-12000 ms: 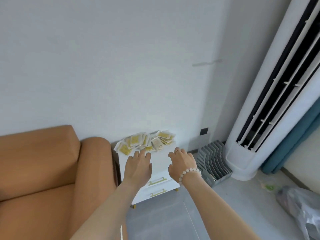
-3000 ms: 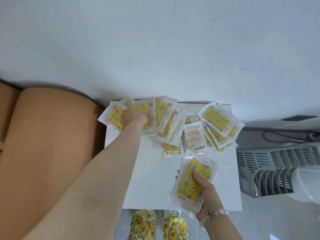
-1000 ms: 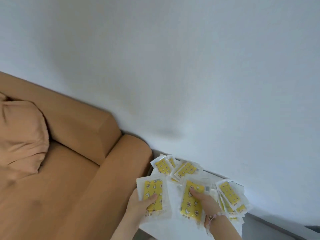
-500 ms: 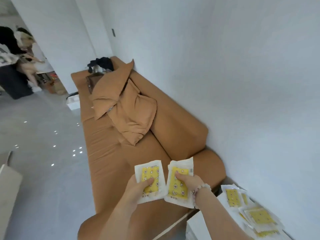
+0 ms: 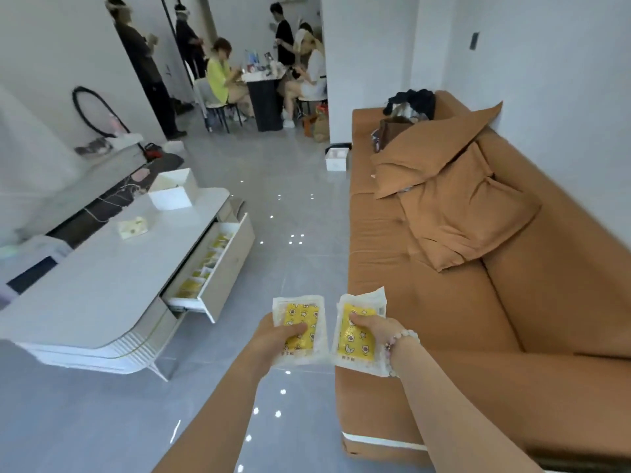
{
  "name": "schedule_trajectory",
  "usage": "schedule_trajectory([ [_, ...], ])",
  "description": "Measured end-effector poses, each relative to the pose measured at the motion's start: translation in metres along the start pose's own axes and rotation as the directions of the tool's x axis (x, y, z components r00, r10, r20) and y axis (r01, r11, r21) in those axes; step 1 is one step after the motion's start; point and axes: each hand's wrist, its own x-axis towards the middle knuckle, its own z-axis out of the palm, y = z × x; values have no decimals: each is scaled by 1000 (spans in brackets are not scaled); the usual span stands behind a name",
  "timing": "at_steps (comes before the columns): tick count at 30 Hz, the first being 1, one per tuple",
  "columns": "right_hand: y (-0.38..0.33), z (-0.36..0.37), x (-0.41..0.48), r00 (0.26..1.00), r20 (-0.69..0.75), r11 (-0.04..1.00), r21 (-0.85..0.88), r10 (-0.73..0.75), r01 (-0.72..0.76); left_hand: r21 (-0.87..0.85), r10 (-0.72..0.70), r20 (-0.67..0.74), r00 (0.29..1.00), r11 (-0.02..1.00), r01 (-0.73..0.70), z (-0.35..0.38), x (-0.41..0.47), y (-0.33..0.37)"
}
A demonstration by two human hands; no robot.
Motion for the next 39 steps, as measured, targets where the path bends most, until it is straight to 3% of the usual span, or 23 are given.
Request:
schedule_trajectory([
  [9,-28,135,29,995,92,970,-237,-23,44,-99,-15,-163,986,995,-1,-131,4,-16],
  [17,-59,202,85,992,117,944,-331,38,3,-178,-106,-227,968,982,66,-180,45,-21],
  [23,-111,258,146,977,212,895,-440,27,70,-219,-139,-273,952,972,79,-217,106,2],
  [29,-162,292,208,952,293,898,-436,89,50,-236,-172,-320,931,967,97,-245,165,32],
  [39,-226,331,310,956,248,863,-505,159,-12,-300,-275,-376,885,940,164,-283,272,52],
])
